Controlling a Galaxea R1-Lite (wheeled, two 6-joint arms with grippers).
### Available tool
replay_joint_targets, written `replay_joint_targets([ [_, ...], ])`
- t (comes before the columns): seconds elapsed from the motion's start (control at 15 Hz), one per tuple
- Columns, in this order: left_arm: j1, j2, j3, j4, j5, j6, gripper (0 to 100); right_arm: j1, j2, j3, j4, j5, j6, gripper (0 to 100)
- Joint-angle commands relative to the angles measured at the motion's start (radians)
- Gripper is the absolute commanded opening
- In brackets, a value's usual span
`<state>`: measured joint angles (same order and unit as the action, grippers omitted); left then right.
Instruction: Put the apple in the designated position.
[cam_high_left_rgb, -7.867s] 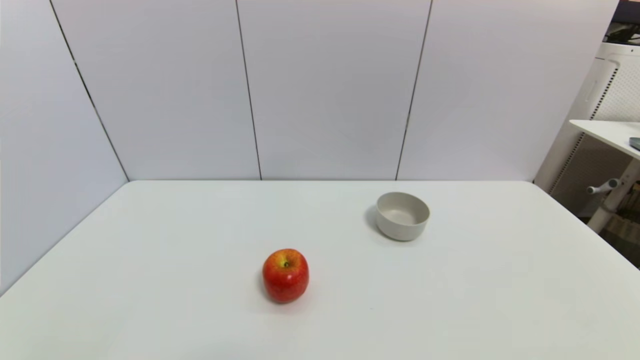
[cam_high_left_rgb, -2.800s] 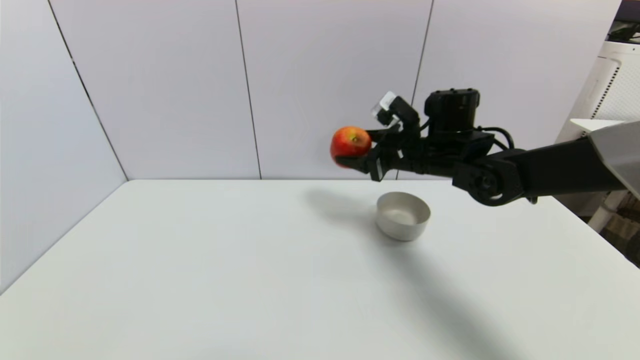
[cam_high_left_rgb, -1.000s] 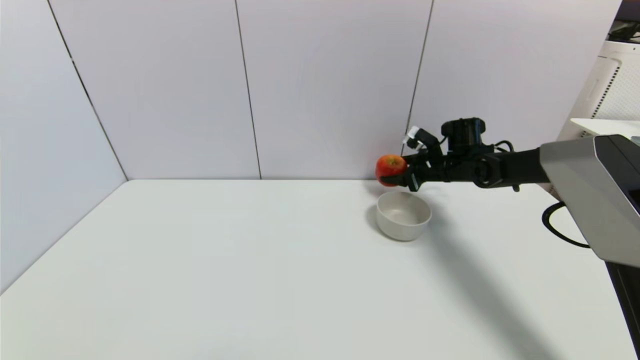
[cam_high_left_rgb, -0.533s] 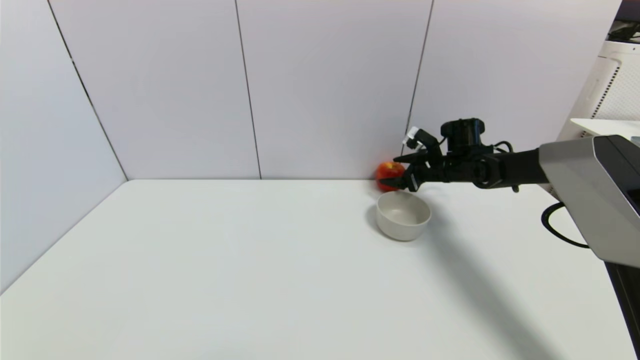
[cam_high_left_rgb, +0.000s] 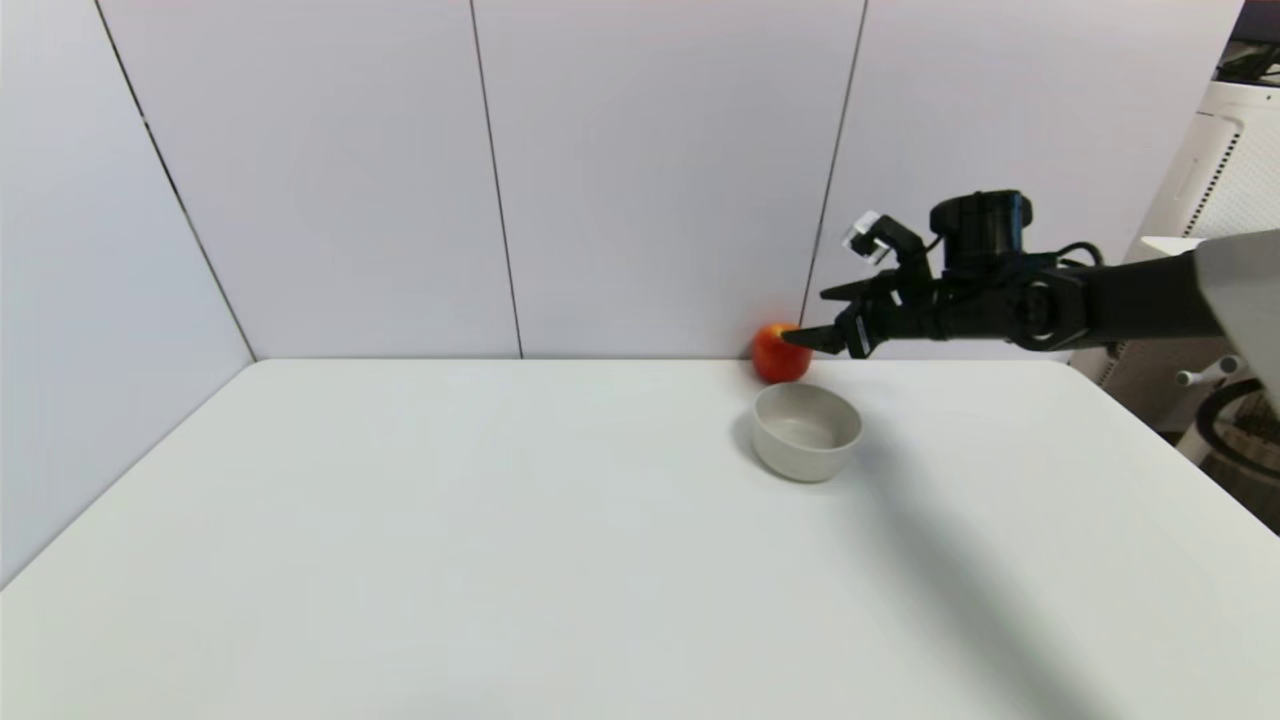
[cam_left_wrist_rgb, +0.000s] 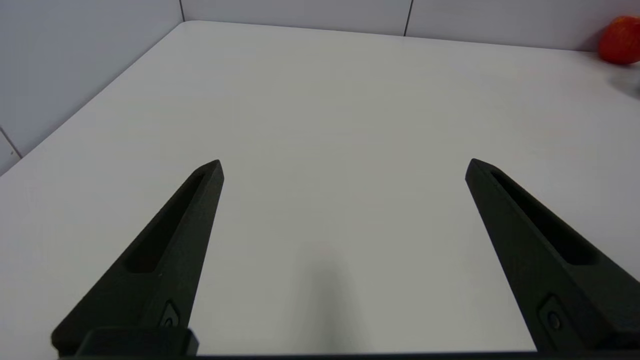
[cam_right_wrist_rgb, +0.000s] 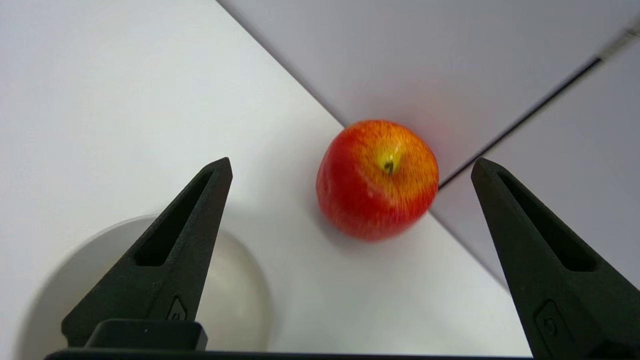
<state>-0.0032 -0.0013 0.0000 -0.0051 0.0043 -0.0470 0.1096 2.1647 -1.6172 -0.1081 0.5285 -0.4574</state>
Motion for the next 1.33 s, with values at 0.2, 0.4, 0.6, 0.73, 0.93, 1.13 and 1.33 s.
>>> replay_joint_targets([
  [0.2, 0.000, 0.000, 0.000, -0.001, 0.000, -0.001, 100, 0.071, -0.954, 0.801, 0.128, -0.536, 0.396, 100],
  [0.4, 0.000, 0.000, 0.000, -0.001, 0.000, -0.001, 100, 0.036, -1.309, 1.063, 0.111, -0.542, 0.396, 100],
  [0.6, 0.000, 0.000, 0.000, -0.001, 0.000, -0.001, 100, -0.067, -1.582, 1.211, 0.114, -0.482, 0.428, 100],
  [0.73, 0.000, 0.000, 0.000, -0.001, 0.000, -0.001, 100, -0.110, -1.715, 1.287, 0.107, -0.478, 0.450, 100],
  [0.93, 0.000, 0.000, 0.000, -0.001, 0.000, -0.001, 100, -0.123, -1.885, 1.444, 0.080, -0.478, 0.451, 100],
  [1.13, 0.000, 0.000, 0.000, 0.001, 0.000, -0.001, 100, -0.123, -1.971, 1.554, 0.053, -0.476, 0.439, 100],
  [1.33, 0.000, 0.000, 0.000, -0.001, 0.000, -0.001, 100, -0.114, -2.056, 1.617, 0.048, -0.482, 0.442, 100],
])
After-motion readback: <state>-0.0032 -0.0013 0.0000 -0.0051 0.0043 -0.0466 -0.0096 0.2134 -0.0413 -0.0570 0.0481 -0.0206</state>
